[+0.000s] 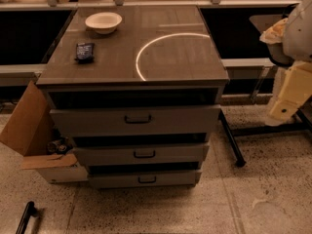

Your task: Open middle drawer

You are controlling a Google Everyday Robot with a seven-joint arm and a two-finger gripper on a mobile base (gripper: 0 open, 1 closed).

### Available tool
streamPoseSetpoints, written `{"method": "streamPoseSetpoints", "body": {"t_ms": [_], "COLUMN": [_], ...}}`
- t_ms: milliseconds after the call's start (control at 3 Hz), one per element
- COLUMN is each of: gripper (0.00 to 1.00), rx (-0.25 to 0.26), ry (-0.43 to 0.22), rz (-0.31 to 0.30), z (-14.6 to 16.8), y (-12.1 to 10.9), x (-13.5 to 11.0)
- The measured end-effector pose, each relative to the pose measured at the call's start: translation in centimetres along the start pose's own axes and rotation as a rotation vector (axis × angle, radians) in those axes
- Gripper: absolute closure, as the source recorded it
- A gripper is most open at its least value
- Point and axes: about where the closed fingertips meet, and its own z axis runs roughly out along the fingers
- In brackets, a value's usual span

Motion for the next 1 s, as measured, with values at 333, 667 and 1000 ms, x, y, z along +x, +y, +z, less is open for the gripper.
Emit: {"method": "streamPoseSetpoints", "body": {"t_ms": [333, 667, 1000], "gripper": [0.0, 0.0, 0.0], "rx": [-0.067, -0.164, -0.263], "ry": [-0.104, -0.194, -0.234], "rz": [-0.048, -0.08, -0.117], "z": [3.7, 9.0, 14.4], "y": [1.9, 5.6, 10.4], "x": [-1.3, -2.8, -4.4]}}
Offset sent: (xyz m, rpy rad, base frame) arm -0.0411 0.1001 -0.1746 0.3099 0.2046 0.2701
